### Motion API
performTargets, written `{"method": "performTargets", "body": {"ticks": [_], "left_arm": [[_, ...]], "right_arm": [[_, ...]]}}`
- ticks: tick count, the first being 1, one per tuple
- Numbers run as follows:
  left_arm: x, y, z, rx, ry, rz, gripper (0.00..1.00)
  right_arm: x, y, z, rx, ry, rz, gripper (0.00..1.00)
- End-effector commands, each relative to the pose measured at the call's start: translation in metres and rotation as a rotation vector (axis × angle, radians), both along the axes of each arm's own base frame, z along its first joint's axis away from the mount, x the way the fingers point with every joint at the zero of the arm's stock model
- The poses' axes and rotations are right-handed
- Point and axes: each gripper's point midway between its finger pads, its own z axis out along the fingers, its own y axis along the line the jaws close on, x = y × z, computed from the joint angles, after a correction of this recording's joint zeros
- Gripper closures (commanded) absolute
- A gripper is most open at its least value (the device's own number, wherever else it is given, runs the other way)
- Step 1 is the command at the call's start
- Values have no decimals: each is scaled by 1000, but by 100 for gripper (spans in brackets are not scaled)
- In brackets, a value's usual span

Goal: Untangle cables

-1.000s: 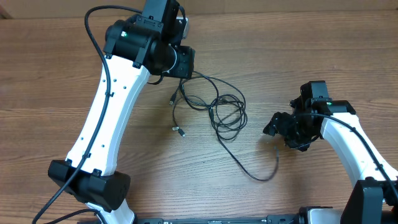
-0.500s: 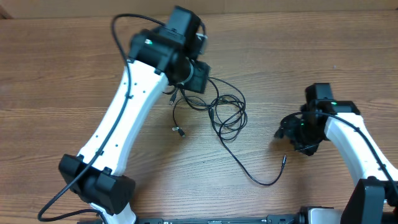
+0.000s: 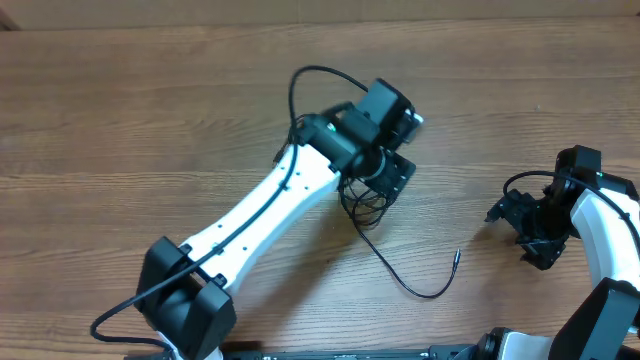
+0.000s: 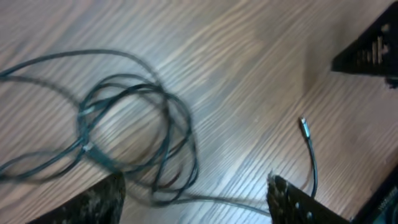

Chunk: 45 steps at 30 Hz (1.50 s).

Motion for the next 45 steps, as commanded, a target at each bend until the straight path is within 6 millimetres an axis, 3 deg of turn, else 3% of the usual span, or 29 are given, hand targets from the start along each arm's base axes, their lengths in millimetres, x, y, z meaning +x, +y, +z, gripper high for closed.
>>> {"method": "performTargets", "body": {"ticks": [1,6,13,19,31,40,45], "left_arm": [[-14,-14,-22,-6,-5,-61,27],[-17,-20,-52,-25,-23,-76,29],[-19,-21,-79,-25,-71,-142,34],[-34,-30,-98,-47,1,-197,39],[-35,-23,-143,45,56,-181,45],[-31,-27,-144,30,44,-174,47],[-31,-27,-144,19,74,-113,55]], "right_arm": [[8,-5,6,-17,-27,15,9],[8,-5,6,-18,-30,12,9],[9,-5,6,-19,-32,12,9],[9,-5,6,-19,-34,12,9],[9,-5,6,-19,-33,12,9],[8,-5,6,-17,-31,12,9],[8,-5,6,-17,-30,12,9]]}}
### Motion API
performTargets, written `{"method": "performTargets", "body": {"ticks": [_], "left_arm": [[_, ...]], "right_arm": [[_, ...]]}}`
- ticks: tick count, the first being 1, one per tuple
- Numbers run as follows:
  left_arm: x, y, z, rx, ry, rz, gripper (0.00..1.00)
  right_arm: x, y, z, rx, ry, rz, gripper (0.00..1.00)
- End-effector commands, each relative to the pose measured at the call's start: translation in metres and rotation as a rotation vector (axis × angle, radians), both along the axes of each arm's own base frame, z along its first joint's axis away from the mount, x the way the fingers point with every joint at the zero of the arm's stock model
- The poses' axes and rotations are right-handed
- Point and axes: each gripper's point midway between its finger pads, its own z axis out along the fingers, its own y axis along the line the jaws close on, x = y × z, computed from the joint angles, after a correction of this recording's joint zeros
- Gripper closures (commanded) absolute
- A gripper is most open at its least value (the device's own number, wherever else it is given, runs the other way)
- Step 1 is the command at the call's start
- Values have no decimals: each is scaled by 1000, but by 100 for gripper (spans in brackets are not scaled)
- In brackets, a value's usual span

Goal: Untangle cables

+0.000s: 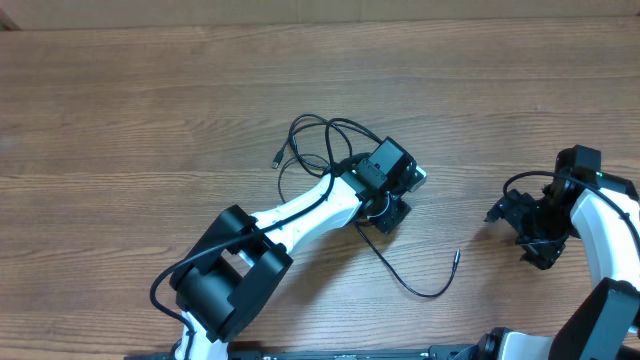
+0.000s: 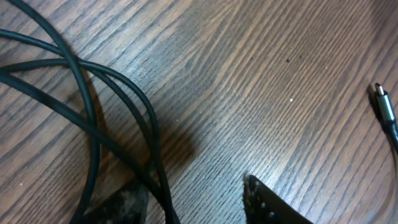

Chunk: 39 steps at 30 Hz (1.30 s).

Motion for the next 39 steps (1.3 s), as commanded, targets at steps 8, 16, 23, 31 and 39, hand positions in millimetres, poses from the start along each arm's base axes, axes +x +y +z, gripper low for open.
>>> {"method": "performTargets", "body": {"ticks": [8,16,23,31,39], "left_arm": [[-1,-3,1,-15,48,90,96],[30,-15,82,-98,-60,109,96],[62,15,208,-202,-164,196,96],[62,65,306,-405,-166,227,96],[54,74,271,-349,-5,240,96]], "right_arm": [[9,-1,7,2,-34,3,7],[21,20,13,125,-118,88,4],[32,35,19,215,-188,114,4],[56,76,50,462,-427,288,4],[76,143,99,740,-690,509,5]]}}
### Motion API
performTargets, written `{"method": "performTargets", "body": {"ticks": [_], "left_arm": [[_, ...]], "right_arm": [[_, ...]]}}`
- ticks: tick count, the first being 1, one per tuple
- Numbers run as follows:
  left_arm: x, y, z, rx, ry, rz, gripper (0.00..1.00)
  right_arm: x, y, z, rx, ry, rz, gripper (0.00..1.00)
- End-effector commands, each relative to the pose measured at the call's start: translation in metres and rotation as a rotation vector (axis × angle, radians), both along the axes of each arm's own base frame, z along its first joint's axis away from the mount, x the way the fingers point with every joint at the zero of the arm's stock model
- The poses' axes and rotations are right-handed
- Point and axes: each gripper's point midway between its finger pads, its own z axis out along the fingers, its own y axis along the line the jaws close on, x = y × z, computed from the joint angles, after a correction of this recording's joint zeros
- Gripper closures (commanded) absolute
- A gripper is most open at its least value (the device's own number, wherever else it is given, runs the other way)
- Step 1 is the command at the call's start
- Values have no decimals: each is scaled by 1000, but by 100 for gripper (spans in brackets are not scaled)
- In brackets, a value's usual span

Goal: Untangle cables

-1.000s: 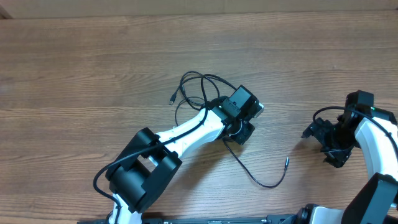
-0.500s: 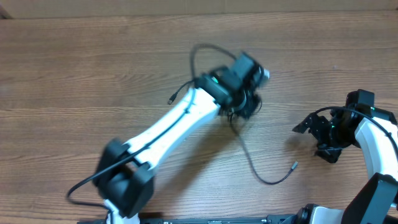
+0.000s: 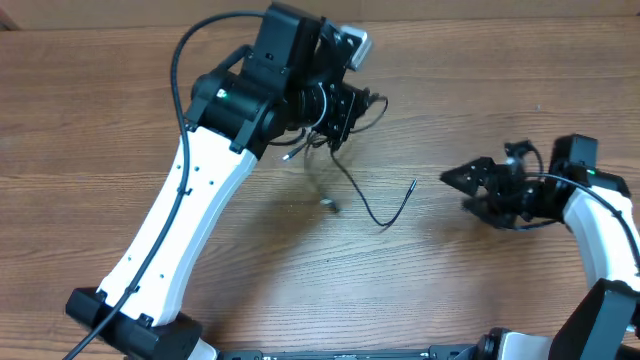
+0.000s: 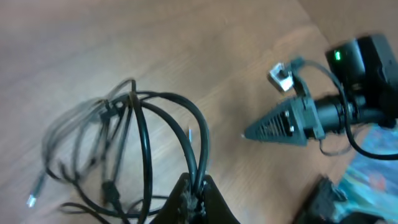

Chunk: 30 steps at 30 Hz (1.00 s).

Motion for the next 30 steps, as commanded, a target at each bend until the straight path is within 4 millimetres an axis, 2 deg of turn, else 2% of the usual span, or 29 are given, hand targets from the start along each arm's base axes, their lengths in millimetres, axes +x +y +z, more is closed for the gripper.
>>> {"method": "performTargets", "body": {"ticks": [1,7,11,14,18,23,26,27,30], "left_arm": [[-7,-8,-17,-6,85,-43,96],[-16,-3,-27,38,111,-77,96],[-32,-1,-32,50,155,-128,96],[-56,-10,-25,-18,188,-273,96],[-67,-14,-21,-55,201,-337,96],[-77,-22,-10,-129,205,-407,95],[-82,-26,-3,-179,206,-447,96],[-82,-27,-2,-182,203,-448,96],[-83,-28,1,-199,202,-458,95]], "right_arm": [[6,39,32,123,-143,142,5],[9,75,37,119,-213,255,8],[22,85,37,91,-227,235,8],[41,91,39,53,-247,181,8],[58,103,40,-13,-298,145,8],[66,114,33,-107,-314,107,8],[66,130,35,-117,-334,115,8],[65,142,39,-104,-354,136,8],[64,151,36,-133,-345,114,8]]}}
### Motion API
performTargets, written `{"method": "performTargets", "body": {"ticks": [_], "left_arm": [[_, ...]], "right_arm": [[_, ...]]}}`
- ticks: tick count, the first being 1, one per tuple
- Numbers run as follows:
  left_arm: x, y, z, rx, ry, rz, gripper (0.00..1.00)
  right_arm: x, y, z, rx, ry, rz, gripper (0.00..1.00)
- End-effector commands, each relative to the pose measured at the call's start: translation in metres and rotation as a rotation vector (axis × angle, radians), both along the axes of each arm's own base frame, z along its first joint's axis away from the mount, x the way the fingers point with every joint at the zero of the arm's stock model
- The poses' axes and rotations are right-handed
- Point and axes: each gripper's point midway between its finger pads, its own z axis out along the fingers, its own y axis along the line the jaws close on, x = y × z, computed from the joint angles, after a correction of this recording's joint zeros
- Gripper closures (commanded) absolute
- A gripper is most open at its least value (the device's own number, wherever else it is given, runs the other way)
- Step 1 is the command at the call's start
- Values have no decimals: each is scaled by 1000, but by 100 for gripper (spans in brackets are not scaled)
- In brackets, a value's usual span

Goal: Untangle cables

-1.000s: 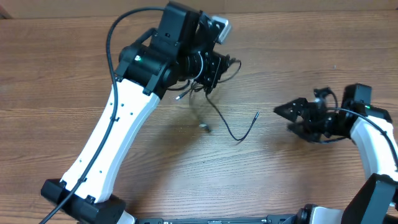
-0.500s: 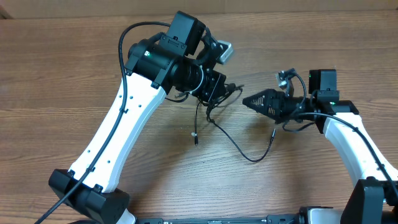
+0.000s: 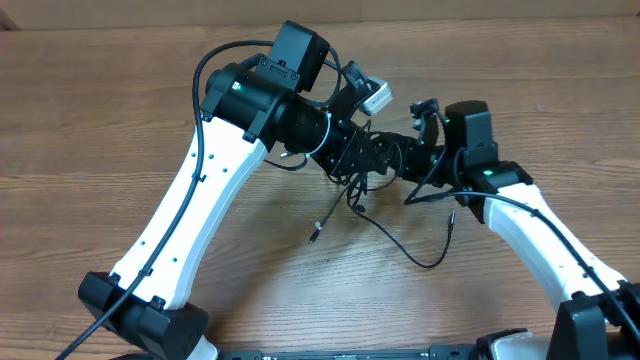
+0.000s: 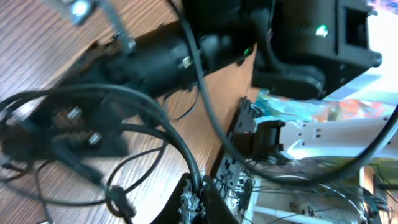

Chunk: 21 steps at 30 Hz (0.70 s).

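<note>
A black cable bundle hangs lifted over the table's middle, and its loose tail (image 3: 412,260) trails on the wood. One plug end (image 3: 315,235) dangles left, another (image 3: 452,220) lies right. My left gripper (image 3: 348,150) is shut on a strand of the cable (image 4: 186,155); the left wrist view shows that strand pinched between the jaws (image 4: 198,190). From the right, my right gripper (image 3: 385,155) reaches into the same knot of loops (image 4: 68,127). Its fingers are dark and blurred against the cable, so their state is unclear.
The wooden table (image 3: 120,120) runs to a back edge along the top of the overhead view. My right arm's white link (image 3: 540,240) crosses the near right. Past the table edge, the left wrist view shows rig frame and wiring (image 4: 298,143).
My right gripper was apart from the bundle at the right; now it is at the bundle beside the left gripper. The left gripper, still shut on the cable, sits slightly nearer and to the right.
My left gripper was open over the coiled cable lying on the table, then low against the coil. Later it was shut on a strand with the bundle lifted toward the far side. Now the right gripper has joined it at the bundle.
</note>
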Motion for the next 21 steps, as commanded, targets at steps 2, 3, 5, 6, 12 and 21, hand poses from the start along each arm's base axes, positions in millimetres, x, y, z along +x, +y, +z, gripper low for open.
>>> {"method": "performTargets", "body": {"ticks": [2,3,5,6,12,21], "left_arm": [[-6,-7,18,-94,-24,-59,96],[-4,-6,21,-98,-35,-56,96],[1,0,29,-108,-58,-38,96],[5,4,33,-111,-71,-23,96],[35,41,58,-127,-136,99,96],[87,149,29,97,-116,437,96]], "right_arm": [[8,3,-6,-85,37,-135,9],[6,-1,-14,-121,70,-180,9],[2,-13,-28,-194,126,-255,10],[-2,-22,-37,-240,161,-297,12],[-27,-63,-67,-441,301,-440,40],[-46,-85,-79,-561,362,-473,88]]}}
